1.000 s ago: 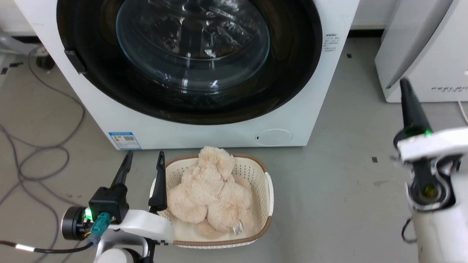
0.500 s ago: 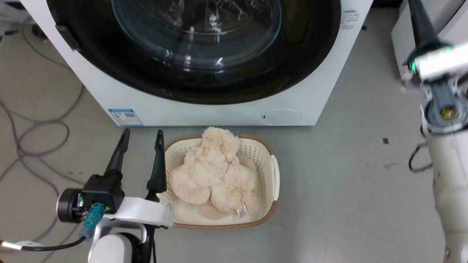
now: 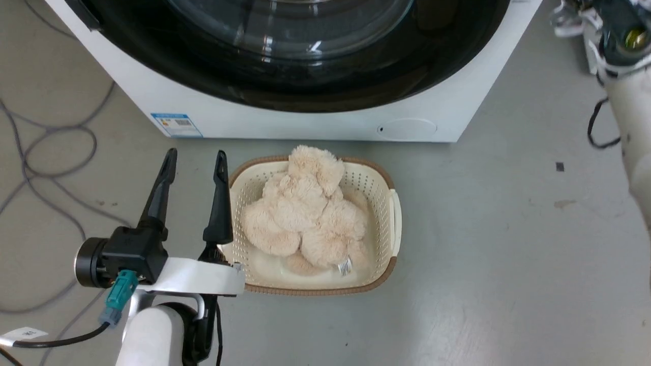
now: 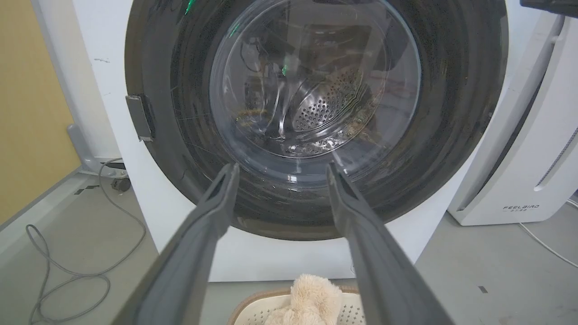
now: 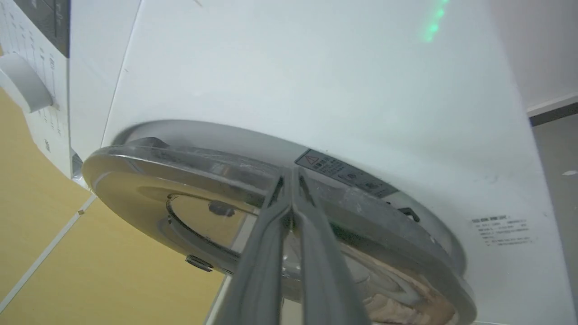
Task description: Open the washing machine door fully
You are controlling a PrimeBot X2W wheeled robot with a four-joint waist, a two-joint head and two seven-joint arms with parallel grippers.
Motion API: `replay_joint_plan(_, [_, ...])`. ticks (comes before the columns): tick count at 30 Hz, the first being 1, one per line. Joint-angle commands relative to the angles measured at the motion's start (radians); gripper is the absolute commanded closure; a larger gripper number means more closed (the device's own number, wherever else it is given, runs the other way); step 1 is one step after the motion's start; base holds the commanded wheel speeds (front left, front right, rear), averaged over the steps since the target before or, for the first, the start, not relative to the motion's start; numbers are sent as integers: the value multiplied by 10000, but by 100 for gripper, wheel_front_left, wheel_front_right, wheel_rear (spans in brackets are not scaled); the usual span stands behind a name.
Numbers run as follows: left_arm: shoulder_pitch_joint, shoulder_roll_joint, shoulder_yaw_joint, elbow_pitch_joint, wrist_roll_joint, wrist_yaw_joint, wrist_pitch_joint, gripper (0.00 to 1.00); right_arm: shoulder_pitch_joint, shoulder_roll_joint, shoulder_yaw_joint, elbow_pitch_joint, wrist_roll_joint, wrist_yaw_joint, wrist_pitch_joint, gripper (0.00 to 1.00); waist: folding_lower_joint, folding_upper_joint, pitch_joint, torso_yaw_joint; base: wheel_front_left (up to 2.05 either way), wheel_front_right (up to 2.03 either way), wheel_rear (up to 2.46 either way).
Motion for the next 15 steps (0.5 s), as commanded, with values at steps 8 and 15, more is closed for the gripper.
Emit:
replay_joint_plan(8, [-467,12,-96,-147,-185,42,-269,0,-2108,-154,1137,1511,557,9,954,100,-1,0,619,94,0,0,0])
replay_joint_plan(15, [-708,13,-177,-174,-282,67,-415,0,-3117,-106,1854,2280,1093,9,2217,100,-1,0,921,113,0,0,0])
